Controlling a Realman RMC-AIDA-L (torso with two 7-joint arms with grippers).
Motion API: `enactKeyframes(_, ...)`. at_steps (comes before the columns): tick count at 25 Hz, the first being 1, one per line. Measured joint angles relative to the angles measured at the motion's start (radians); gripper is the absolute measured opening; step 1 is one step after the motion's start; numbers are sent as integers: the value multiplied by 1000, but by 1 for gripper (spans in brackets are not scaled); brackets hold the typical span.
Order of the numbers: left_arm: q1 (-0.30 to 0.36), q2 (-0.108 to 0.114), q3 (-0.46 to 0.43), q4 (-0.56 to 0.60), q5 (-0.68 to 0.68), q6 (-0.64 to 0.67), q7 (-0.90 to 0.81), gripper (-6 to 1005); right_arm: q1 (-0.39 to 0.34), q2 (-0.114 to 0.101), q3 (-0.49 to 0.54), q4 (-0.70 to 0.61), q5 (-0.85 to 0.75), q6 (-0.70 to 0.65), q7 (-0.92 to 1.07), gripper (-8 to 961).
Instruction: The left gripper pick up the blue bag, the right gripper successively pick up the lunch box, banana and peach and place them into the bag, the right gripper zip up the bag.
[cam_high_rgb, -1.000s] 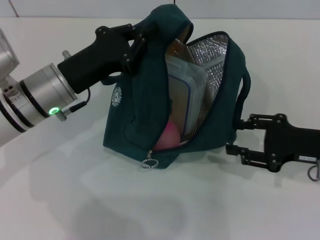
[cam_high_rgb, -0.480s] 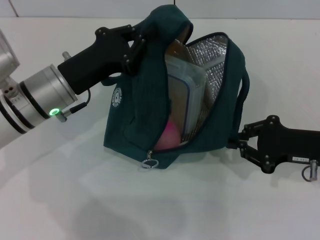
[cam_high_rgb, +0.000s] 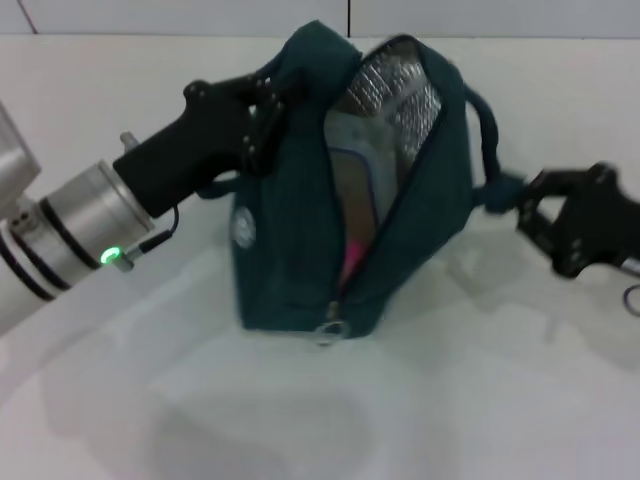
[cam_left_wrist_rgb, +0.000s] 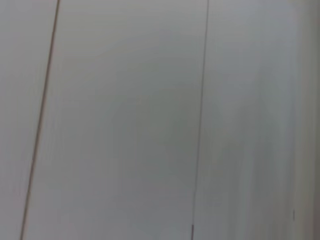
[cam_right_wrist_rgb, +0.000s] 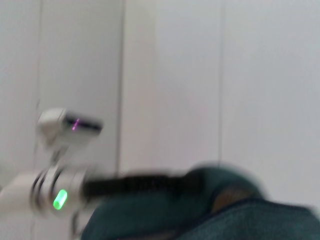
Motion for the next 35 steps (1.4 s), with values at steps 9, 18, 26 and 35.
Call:
enactKeyframes(9, 37, -6, 47, -131, 3, 199, 192, 42, 5, -52, 8, -64, -25, -99, 195, 86)
enactKeyframes(18, 38, -9, 50, -211, -3, 209, 260, 43, -5, -70, 9, -129, -103, -105, 314, 103)
enactKeyframes(26, 44, -9, 48, -212, -16, 206, 266, 46, -28, -69, 10, -133, -103, -124, 317, 119)
enactKeyframes(35, 45, -9, 47, -213, -18, 204, 267, 51, -70, -83, 94, -143, -104, -207, 314, 348)
